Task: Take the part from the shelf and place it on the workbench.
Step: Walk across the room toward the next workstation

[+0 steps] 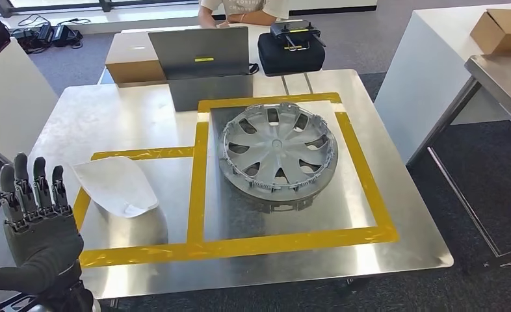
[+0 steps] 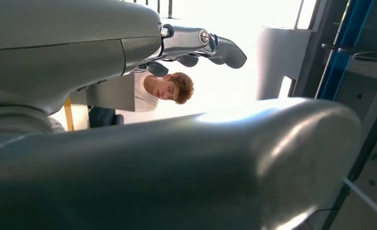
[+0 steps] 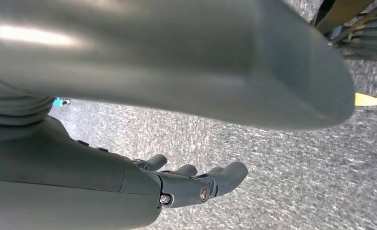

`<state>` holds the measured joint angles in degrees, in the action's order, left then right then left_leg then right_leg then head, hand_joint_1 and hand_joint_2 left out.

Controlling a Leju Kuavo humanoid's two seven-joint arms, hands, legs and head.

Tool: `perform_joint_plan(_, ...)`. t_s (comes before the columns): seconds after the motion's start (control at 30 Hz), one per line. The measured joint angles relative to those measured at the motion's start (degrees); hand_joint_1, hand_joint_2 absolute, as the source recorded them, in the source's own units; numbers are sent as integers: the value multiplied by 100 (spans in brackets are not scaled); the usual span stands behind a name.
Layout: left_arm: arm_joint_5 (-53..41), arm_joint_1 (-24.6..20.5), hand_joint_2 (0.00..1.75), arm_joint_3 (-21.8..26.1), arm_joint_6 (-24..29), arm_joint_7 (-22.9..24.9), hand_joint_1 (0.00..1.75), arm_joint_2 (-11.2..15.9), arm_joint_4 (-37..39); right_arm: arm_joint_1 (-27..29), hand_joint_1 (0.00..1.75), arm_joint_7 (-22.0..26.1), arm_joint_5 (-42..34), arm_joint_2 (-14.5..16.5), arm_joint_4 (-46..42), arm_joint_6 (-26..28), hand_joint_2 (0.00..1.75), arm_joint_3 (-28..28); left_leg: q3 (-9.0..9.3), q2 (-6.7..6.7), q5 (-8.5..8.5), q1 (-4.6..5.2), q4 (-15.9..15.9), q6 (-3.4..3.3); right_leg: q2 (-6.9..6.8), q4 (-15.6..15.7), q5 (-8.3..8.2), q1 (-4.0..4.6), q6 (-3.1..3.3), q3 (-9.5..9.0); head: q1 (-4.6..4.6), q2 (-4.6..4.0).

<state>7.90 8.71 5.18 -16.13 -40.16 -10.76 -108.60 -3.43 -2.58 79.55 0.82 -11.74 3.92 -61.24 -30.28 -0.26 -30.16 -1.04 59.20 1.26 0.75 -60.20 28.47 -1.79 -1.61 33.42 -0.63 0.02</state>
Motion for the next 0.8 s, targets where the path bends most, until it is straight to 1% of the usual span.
perform_joint_plan(0.03,-12,-3,0,0,0,1,0,-3,11,-2,0,-18,-1,-1,0,0,0,0,-21,0,-34,-10,31,32,-6,10,-23,2,57,23,-4,1)
perform_joint_plan(0.07,-25,-8,0,0,0,2,0,-6,23,-2,0,-39,-3,-1,0,0,0,-1,-69,2,-141,-20,141,54,-15,25,-54,3,110,51,-11,1)
perform_joint_plan(0.1,-38,-16,0,0,0,2,0,-8,38,-2,0,-58,-8,-1,0,-1,0,-2,-156,4,-325,-26,364,67,-25,38,-87,4,158,85,-23,1)
perform_joint_plan(0.13,-48,-25,0,0,0,2,0,-10,53,-2,0,-72,-11,-1,0,-1,0,-5,-278,6,-555,-25,685,74,-34,40,-118,17,191,127,-34,1)
perform_joint_plan(0.17,-53,-32,0,0,0,1,0,-13,69,-1,0,-79,-15,-1,0,-1,0,-10,-410,6,-778,-24,1051,78,-42,40,-151,32,215,175,-44,1)
perform_joint_plan(0.2,-55,-36,0,0,0,1,0,-14,87,0,0,-81,-17,-1,0,-1,0,-15,-504,6,-925,-22,1354,78,-49,39,-188,50,227,225,-50,1)
perform_joint_plan(0.23,-55,-37,0,0,0,1,0,-15,103,1,0,-81,-17,-1,0,-1,0,-19,-518,6,-959,-19,1497,69,-53,38,-228,67,232,277,-52,1)
perform_joint_plan(0.27,-56,-40,0,0,0,2,0,-17,115,1,0,-81,-17,-1,0,-1,0,-22,-430,6,-878,-14,1431,51,-54,37,-272,82,230,329,-52,1)
perform_joint_plan(0.3,-56,-45,0,-1,0,2,0,-19,121,1,0,-81,-18,-1,0,-1,0,-25,-238,6,-712,-5,1155,22,-53,36,-317,92,223,378,-53,1)
perform_joint_plan(0.33,-56,-57,0,-1,0,2,0,-22,122,1,0,-81,-19,0,0,-2,0,-26,24,7,-555,9,740,-16,-53,34,-364,98,209,420,-53,1)
perform_joint_plan(0.37,-56,-70,0,-2,0,3,0,-25,122,4,0,-81,-19,3,0,-4,0,-26,269,11,-445,31,349,-41,-51,33,-410,105,185,450,-51,1)
perform_joint_plan(0.4,-57,-81,0,-3,0,1,0,-28,120,6,0,-81,-19,5,0,-5,0,-26,426,13,-376,54,66,-58,-51,37,-454,104,155,462,-51,1)
perform_joint_plan(0.43,-57,-92,0,-4,0,-2,0,-32,120,7,0,-81,-19,7,0,-7,0,-27,496,15,-362,78,-85,-74,-53,44,-499,101,116,465,-56,1)
perform_joint_plan(0.47,-58,-97,0,-5,0,-1,0,-35,120,8,0,-81,-19,8,0,-7,0,-27,482,16,-339,101,-109,-90,-53,66,-548,95,72,461,-60,1)
perform_joint_plan(0.5,-58,-101,0,-7,0,-2,0,-40,120,9,0,-81,-19,8,0,-7,0,-28,437,15,-288,109,-119,-128,-53,96,-602,86,27,459,-66,1)
perform_joint_plan(0.53,-58,-108,0,-15,0,0,0,-46,121,9,0,-81,-19,8,0,-8,0,-30,399,24,-236,105,-137,-178,-53,91,-599,76,-14,477,-68,1)
perform_joint_plan(0.57,-58,-111,0,-28,0,2,0,-52,121,14,0,-81,-19,9,0,-8,0,-31,345,32,-164,97,-154,-234,-52,27,-491,69,-48,510,-61,1)
perform_joint_plan(0.6,-58,-115,0,-44,0,2,0,-59,121,19,0,-82,-19,9,0,-9,0,-32,277,41,-85,84,-171,-279,-51,-145,-272,65,-78,567,-51,1)
perform_joint_plan(0.63,-58,-116,0,-62,0,2,0,-64,123,20,0,-82,-19,8,0,-9,0,-33,197,50,-13,79,-175,-309,-52,-438,38,60,-102,645,-40,1)
perform_joint_plan(0.67,-58,-114,0,-75,0,3,0,-68,128,19,0,-82,-21,4,0,-8,0,-33,108,52,55,83,-172,-325,-52,-799,339,62,-125,726,-29,0)
perform_joint_plan(0.7,-58,-112,0,-82,0,3,0,-71,136,15,0,-82,-22,1,0,-8,0,-34,19,55,121,86,-162,-325,-52,-1153,540,63,-143,785,-24,0)
perform_joint_plan(0.73,-59,-110,0,-86,0,3,0,-72,145,13,0,-82,-24,-2,0,-7,0,-34,-69,59,184,89,-148,-321,-52,-1404,603,63,-154,788,-22,0)
perform_joint_plan(0.77,-60,-109,0,-87,0,3,0,-72,153,13,0,-82,-26,-3,0,-7,0,-34,-158,62,243,90,-126,-314,-53,-1473,533,63,-155,699,-21,0)
perform_joint_plan(0.8,-60,-108,0,-87,0,3,0,-72,158,13,0,-82,-25,-3,0,-7,0,-34,-242,63,295,90,-100,-304,-53,-1336,386,63,-149,510,-21,1)
